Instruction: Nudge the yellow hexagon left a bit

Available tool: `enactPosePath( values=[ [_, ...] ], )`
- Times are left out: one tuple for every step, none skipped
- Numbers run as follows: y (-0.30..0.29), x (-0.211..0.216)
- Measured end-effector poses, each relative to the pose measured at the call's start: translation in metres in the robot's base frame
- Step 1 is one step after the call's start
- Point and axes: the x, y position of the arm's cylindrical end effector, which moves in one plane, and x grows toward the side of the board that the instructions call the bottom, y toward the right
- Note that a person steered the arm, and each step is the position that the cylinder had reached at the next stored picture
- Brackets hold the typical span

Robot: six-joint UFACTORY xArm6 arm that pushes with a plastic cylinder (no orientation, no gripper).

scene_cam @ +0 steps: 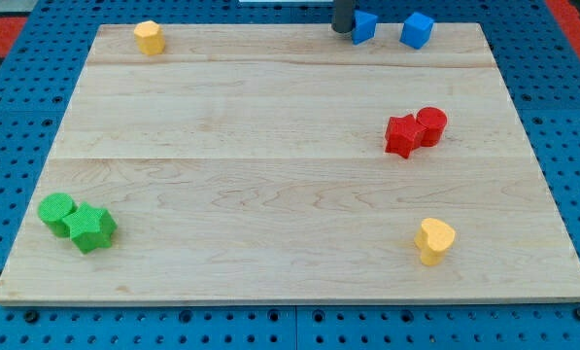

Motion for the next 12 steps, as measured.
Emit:
enactPosePath(
  values=[
    [0.024, 0.000],
    [0.046, 0.000],
    [-0.003, 0.003],
    [-0.042, 0.000],
    [-0.062, 0.001],
    [-0.086, 0.001],
    [-0.157, 0.001],
    [-0.208, -0.001],
    [-0.222, -0.001],
    [-0.232, -0.001],
    [-0.274, 0.000],
    [-0.346, 0.000]
  ],
)
